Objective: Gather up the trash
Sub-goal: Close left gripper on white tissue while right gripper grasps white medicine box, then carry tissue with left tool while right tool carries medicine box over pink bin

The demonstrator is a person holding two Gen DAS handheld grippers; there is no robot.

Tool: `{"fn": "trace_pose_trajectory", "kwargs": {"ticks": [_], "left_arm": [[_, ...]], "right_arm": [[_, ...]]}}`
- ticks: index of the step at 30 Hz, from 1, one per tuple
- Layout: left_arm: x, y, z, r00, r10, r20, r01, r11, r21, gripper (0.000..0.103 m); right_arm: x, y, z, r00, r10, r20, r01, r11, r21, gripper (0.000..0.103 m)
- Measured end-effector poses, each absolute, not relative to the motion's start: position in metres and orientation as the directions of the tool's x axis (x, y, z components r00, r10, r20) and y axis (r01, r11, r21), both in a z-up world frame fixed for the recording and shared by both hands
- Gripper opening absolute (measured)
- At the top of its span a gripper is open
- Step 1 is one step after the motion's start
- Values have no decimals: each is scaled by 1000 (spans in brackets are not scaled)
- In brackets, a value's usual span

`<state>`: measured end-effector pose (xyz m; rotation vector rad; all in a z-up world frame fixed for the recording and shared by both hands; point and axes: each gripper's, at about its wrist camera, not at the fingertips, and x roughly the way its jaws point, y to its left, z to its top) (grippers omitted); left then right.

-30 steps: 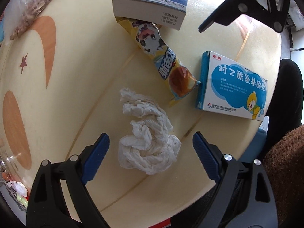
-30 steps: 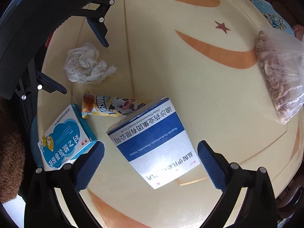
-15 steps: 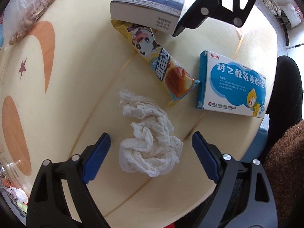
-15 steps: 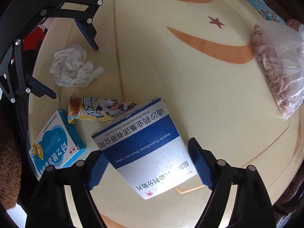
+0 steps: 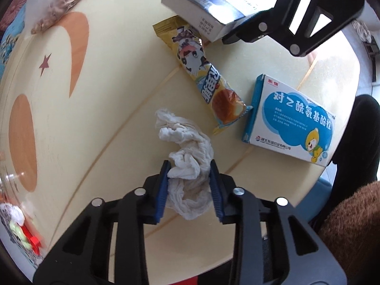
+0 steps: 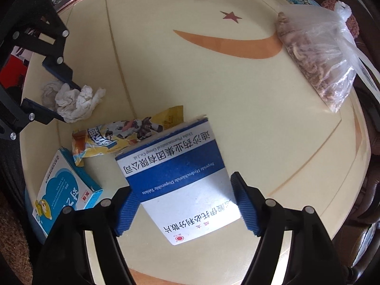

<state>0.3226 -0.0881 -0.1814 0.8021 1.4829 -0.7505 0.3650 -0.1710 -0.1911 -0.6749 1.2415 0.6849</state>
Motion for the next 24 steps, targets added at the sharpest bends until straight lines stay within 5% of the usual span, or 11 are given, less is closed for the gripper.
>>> {"fn": "trace_pose_trajectory", "kwargs": {"ticks": [11,24], "left_arm": [[320,-67,-178,13,4,-1000,670,742,11,29],[302,-33,-160,77,-33,-996,583,812,18,18]], "right_arm": [[339,-224,-154,412,15,-911,-389,907,-161,71],[265,-214,-114,478,8,-879,-206,973,-103,71]]}}
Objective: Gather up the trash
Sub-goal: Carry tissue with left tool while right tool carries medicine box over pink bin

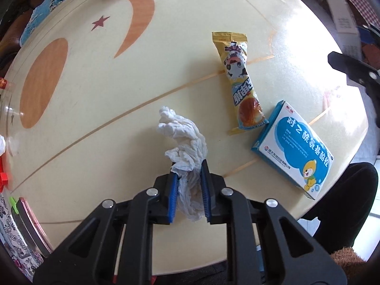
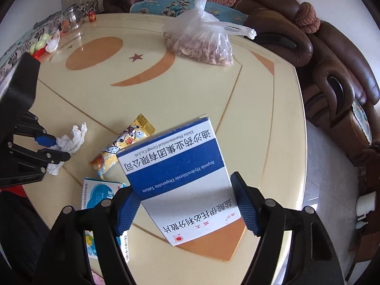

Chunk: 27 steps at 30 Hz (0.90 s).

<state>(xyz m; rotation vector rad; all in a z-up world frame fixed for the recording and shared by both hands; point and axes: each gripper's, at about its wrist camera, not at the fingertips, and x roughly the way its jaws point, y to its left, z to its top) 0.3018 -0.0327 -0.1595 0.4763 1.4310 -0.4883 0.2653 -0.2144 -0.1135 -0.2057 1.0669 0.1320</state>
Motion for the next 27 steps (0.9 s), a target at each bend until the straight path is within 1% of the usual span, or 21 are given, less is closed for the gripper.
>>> {"fn": "trace_pose_trajectory", "kwargs": {"ticks": [4,10,14,16,17,24,27], "left_arm": [[279,-26,-143,133,-64,-989,575,818,24,18],[239,-10,-95,234,-135,-963,568,823,22,18],[209,-21,-69,298,-164,-940,572,819,38,18],[195,-23,-58,311,-181,-933,574,818,33,18],[202,-28,-58,320,-184,-929,575,817,36,18],[159,-22,-44,365,-213,-906,585,810,45,18],[138,-17,-45,353,-240,-904,596,803,19,18]], "right_arm": [[248,-211,-98,512,-7,-859,-160,982,-104,71],[211,-198,-70,593,-26,-804,-122,985,-122,71],[182,-184,-51,642,-45,-765,-119,980,-157,71],[168,-179,-42,651,-35,-758,-119,982,-147,71],[161,-176,-38,655,-28,-755,-122,982,-142,71],[109,-158,-22,682,-13,-732,-129,982,-137,71],[88,-152,-20,686,-3,-727,-132,983,-129,71]]}}
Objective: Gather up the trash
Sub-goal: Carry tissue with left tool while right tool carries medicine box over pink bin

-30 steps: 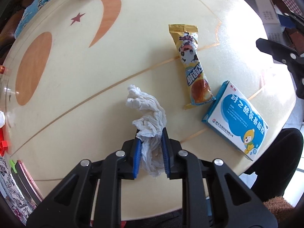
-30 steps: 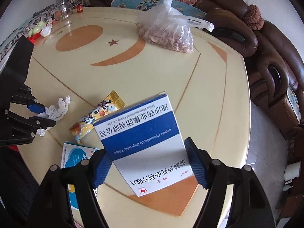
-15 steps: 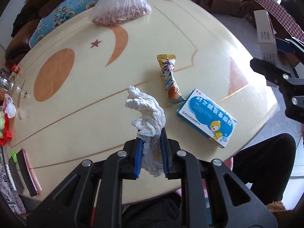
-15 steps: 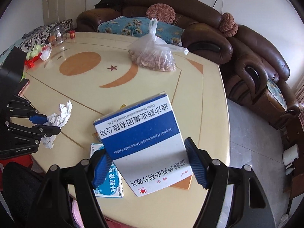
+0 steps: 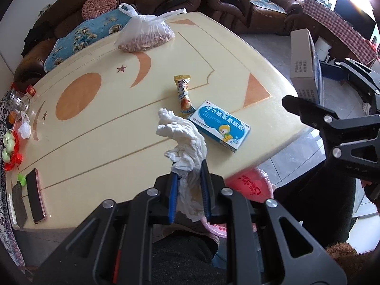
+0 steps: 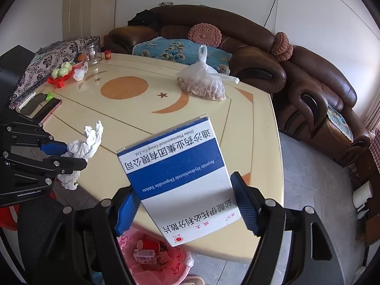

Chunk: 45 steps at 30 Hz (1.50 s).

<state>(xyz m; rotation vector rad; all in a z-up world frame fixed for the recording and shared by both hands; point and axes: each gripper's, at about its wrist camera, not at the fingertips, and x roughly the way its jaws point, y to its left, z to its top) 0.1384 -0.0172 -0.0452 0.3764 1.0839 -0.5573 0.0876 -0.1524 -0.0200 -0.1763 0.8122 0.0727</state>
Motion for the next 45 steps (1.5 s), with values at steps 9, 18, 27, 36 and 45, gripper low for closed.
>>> {"fn": "trace_pose_trajectory", "kwargs": {"ticks": [9,18,27,36,45], "left_arm": [[84,-7,-67,290,-290,-912,615,786,-54,18],[55,-12,-113,197,-311,-930,626,770,-125,18],[45,-23,-166,115,-280,-953,637,757,-145,19],[45,-39,-217,17,-249,-968,643,744,-180,19],[54,-48,-278,-67,-205,-977,596,777,-204,19]], "right_arm": [[30,-145,-38,672,2,-741,-114,988,-101,71],[-3,-140,-87,604,36,-796,-100,995,-31,71],[-15,-142,-148,514,59,-856,-72,997,26,71],[-5,-150,-207,412,92,-906,-31,996,87,71],[7,-154,-256,342,105,-934,-21,994,104,71]]}}
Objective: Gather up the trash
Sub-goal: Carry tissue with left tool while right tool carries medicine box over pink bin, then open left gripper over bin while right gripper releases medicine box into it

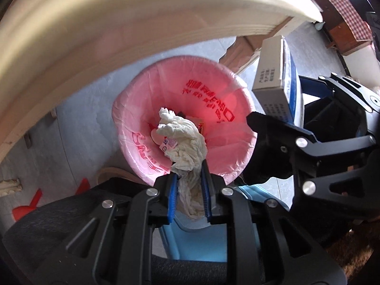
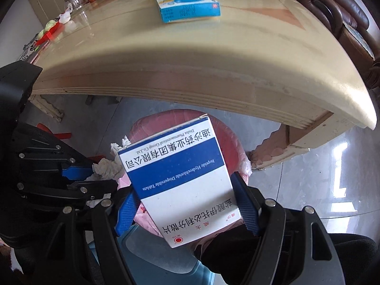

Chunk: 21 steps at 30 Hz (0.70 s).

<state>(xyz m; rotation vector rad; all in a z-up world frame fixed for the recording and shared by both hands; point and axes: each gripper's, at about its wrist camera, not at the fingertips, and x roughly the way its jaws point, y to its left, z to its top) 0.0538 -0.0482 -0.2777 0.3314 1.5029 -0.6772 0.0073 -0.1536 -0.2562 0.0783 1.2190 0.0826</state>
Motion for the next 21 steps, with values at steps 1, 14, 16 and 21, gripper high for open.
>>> {"fn": "trace_pose_trajectory", "kwargs": {"ticks": [1,14,16,21], "left_arm": [[55,-49,-285,-74,-196,-978,588,783,-202,19],[66,-57,-352,-204,-140,-969,494,840,-226,19],[68,-59,-360,-214,-127,-969,489,844,-219,19],[74,-61,-371,-244,-133,-961,469,851,-237,19]], "right_arm": [[8,-154,-263,329,110,-938,-21,994,109,71],[25,-168,-325,238,124,-963,-11,992,125,71],[29,-169,-332,224,134,-965,-8,991,136,71],[36,-175,-348,193,148,-970,7,988,152,71]]}}
